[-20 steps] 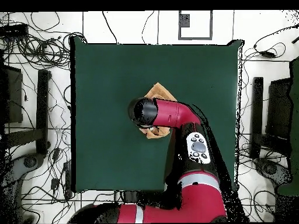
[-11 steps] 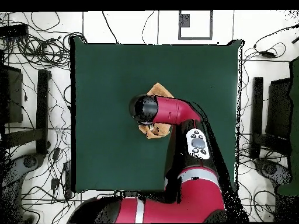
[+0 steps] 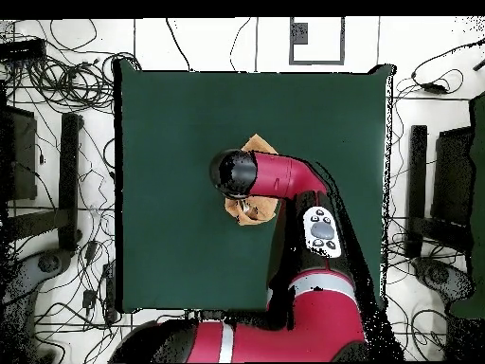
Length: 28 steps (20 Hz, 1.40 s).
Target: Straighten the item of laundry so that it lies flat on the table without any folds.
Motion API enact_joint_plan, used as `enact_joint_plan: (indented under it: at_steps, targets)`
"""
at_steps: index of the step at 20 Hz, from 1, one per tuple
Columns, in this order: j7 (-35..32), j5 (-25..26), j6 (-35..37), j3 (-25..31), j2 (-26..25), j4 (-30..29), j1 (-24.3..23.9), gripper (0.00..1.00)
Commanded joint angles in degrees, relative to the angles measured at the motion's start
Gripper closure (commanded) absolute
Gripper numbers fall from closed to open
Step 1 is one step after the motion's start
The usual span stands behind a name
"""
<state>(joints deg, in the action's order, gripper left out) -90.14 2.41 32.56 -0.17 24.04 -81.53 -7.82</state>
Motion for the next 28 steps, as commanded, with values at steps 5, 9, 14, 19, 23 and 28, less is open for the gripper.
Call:
enact_joint_plan:
  at_steps: [5,9,14,19,23,28]
  targets:
    - [-2.86,2.41,0.48,4.41,-0.54,-0.01,1.76,0.00]
    - [-1.79,2.81,2.07,4.39,-0.61,0.37,1.85,0.00]
    - [-2.16,2.35,5.00,3.83,-0.51,0.65,2.22,0.00]
    - [-2.29,2.28,6.15,3.43,-0.55,0.80,2.37,0.00]
    - [-2.26,2.32,6.25,3.39,-0.72,0.38,2.34,0.00]
    - [-1.48,2.43,5.56,4.06,-0.04,-2.38,1.44,0.00]
